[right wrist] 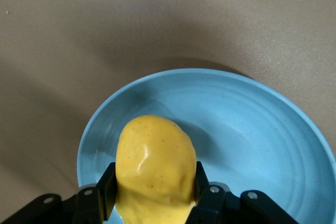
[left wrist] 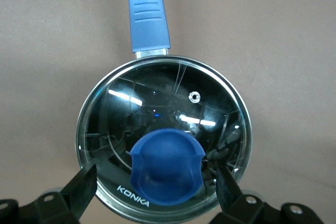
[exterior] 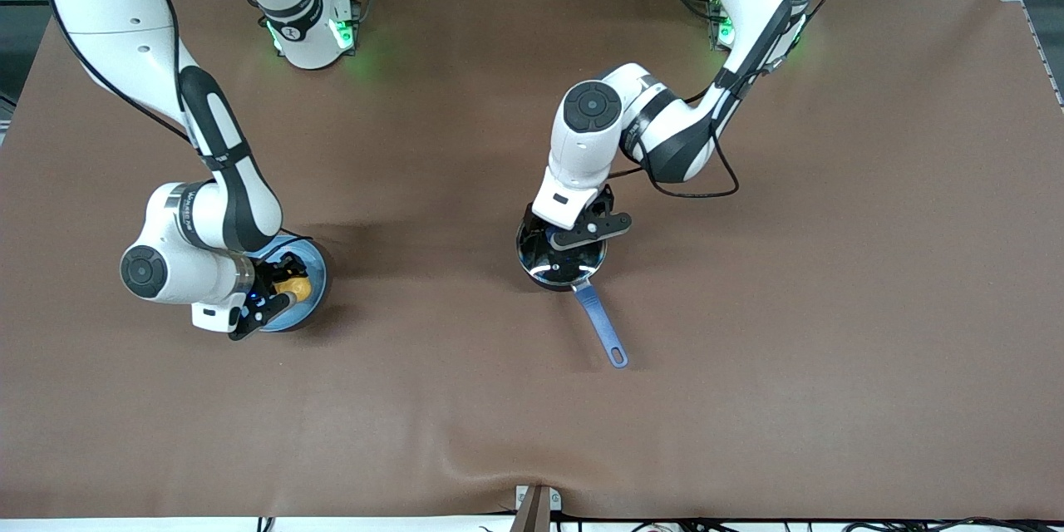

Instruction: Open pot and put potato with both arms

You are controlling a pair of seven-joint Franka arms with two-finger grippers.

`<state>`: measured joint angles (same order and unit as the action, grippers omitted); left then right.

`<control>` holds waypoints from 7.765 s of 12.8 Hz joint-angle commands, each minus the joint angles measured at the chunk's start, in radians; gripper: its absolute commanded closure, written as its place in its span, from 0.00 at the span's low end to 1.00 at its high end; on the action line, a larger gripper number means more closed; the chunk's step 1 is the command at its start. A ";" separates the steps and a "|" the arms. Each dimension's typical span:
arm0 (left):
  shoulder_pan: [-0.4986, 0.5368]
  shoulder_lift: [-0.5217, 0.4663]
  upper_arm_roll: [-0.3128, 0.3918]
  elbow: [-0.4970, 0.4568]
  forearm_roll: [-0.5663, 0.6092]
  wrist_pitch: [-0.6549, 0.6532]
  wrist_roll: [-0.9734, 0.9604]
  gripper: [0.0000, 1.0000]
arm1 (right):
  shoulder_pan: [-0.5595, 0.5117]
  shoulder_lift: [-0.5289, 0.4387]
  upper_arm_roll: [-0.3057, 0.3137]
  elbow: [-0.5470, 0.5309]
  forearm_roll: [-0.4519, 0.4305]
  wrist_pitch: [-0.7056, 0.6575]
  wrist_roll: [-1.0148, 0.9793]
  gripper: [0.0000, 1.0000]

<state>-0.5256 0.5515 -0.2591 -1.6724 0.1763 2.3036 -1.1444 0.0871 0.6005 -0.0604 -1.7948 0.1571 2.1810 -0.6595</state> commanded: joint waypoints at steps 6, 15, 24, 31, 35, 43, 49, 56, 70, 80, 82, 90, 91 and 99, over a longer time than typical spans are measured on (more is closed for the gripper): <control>-0.017 0.047 0.009 0.045 0.048 0.011 -0.029 0.00 | 0.003 -0.022 0.007 0.204 0.067 -0.260 -0.017 1.00; -0.008 0.045 0.011 0.046 0.052 0.011 -0.031 0.51 | 0.172 -0.120 0.008 0.206 0.134 -0.360 0.352 1.00; 0.053 -0.046 0.012 0.118 0.058 -0.119 0.017 1.00 | 0.345 -0.160 0.022 0.210 0.154 -0.356 0.696 1.00; 0.405 -0.179 -0.002 -0.022 -0.072 -0.210 0.504 1.00 | 0.580 -0.151 0.017 0.212 0.152 -0.112 1.000 1.00; 0.561 -0.177 -0.005 -0.163 -0.110 -0.138 0.612 1.00 | 0.677 -0.073 0.017 0.216 0.061 0.110 1.020 1.00; 0.762 -0.131 -0.028 -0.429 -0.123 0.250 0.863 1.00 | 0.781 0.100 0.011 0.250 0.035 0.367 1.055 1.00; 0.766 -0.149 -0.031 -0.403 -0.123 0.264 0.877 0.00 | 0.793 0.202 -0.009 0.333 0.009 0.368 1.089 1.00; 0.762 -0.377 -0.106 -0.048 -0.126 -0.386 0.864 0.00 | 0.795 0.262 -0.009 0.376 0.009 0.359 1.133 1.00; 0.440 -0.510 0.270 0.224 -0.222 -0.865 0.965 0.00 | 0.766 0.034 -0.062 0.405 0.006 -0.046 1.120 0.00; 0.461 -0.539 0.241 0.206 -0.222 -0.860 0.965 0.00 | 0.404 -0.255 -0.162 0.400 0.004 -0.521 0.870 0.00; 0.461 -0.536 0.241 0.206 -0.222 -0.857 0.965 0.00 | 0.344 -0.271 -0.167 0.400 0.002 -0.579 0.812 0.00; 0.460 -0.535 0.241 0.207 -0.221 -0.856 0.965 0.00 | 0.214 -0.393 -0.193 0.390 -0.123 -0.734 0.670 0.00; 0.458 -0.535 0.241 0.206 -0.221 -0.856 0.965 0.00 | 0.189 -0.409 -0.190 0.385 -0.123 -0.741 0.647 0.00; 0.455 -0.541 0.238 0.204 -0.222 -0.857 0.966 0.00 | -0.122 -0.459 0.102 0.382 -0.175 -0.760 0.593 0.00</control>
<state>-0.0785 0.0389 -0.0170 -1.4465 -0.0287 1.4484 -0.1914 -0.0153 0.1785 0.0040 -1.3783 0.0138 1.4276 -0.0630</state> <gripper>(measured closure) 0.000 0.000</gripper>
